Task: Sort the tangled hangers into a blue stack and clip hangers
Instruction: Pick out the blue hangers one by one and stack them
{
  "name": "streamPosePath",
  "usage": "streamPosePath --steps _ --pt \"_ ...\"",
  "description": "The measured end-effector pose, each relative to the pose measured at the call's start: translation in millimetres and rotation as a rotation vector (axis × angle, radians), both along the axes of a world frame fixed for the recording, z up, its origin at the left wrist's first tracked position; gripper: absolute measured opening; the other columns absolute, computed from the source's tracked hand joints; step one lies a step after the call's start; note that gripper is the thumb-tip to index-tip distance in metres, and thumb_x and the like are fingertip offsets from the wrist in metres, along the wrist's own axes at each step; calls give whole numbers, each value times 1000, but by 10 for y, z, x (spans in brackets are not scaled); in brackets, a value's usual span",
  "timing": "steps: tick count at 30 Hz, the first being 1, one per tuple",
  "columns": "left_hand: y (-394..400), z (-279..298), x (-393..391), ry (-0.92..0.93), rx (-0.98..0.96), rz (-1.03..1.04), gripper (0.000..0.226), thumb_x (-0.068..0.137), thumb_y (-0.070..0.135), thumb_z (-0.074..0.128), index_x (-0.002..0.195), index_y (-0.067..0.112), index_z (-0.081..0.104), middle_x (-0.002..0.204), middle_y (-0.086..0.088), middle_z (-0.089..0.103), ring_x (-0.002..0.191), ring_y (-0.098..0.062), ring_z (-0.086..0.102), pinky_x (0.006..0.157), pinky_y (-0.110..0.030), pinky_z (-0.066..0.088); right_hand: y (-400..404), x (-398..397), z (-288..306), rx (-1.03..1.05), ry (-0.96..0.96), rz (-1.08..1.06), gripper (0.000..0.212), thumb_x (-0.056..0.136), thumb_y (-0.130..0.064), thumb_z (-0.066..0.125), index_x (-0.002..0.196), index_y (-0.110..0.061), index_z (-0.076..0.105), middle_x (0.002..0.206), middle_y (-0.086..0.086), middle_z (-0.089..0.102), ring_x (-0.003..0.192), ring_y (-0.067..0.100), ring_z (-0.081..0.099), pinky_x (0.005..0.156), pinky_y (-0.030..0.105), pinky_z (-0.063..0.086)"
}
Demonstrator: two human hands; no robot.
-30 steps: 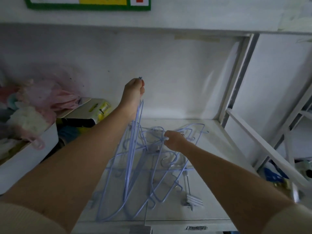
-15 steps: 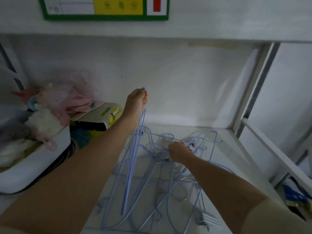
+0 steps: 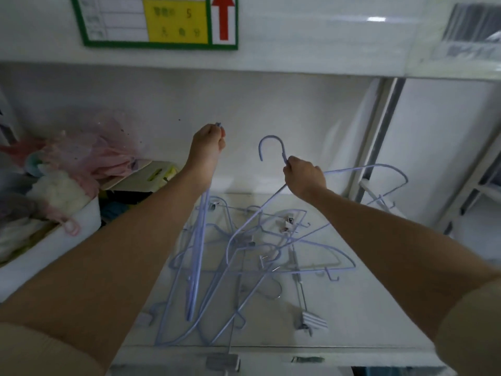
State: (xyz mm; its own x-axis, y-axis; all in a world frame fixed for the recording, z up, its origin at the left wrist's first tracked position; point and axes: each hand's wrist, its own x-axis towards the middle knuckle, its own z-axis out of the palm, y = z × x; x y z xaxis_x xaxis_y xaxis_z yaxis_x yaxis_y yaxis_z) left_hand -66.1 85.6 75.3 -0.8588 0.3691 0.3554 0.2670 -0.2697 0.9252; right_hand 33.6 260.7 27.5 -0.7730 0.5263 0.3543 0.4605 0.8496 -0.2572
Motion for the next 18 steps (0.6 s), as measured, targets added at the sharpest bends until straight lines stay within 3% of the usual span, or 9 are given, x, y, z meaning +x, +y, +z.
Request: streamPosePath --steps 5,10,14,16,18 --pt "56 8 57 -21 -33 10 38 97 5 34 62 17 39 63 2 33 33 3 31 45 -15 23 -40 74 224 -193 147 -47 17 95 -21 37 95 -11 50 93 12 56 79 30 50 69 33 38" --pt "81 58 131 2 -77 8 39 97 11 38 59 21 38 53 11 41 36 2 34 53 -22 24 -81 112 379 -323 266 -95 13 90 -15 46 97 -12 58 90 6 54 80 28 52 67 31 39" --pt "78 53 184 30 -124 -11 39 97 12 35 59 20 33 61 3 32 48 -7 29 57 -27 20 -200 123 447 -527 358 -50 18 94 -12 39 100 -19 54 94 7 58 82 33 66 76 39 59" --pt "97 33 203 35 -156 -24 37 96 12 33 60 20 33 57 4 35 53 -11 28 58 -28 21 -322 119 429 -688 319 21 23 99 -18 38 107 -13 59 87 5 57 62 25 65 62 32 62" --pt "118 12 212 35 -180 -10 36 96 14 34 61 19 40 50 10 49 56 -12 36 62 -27 30 -469 96 399 -809 254 94 20 99 -15 40 101 -9 60 85 5 54 51 20 60 45 22 57"
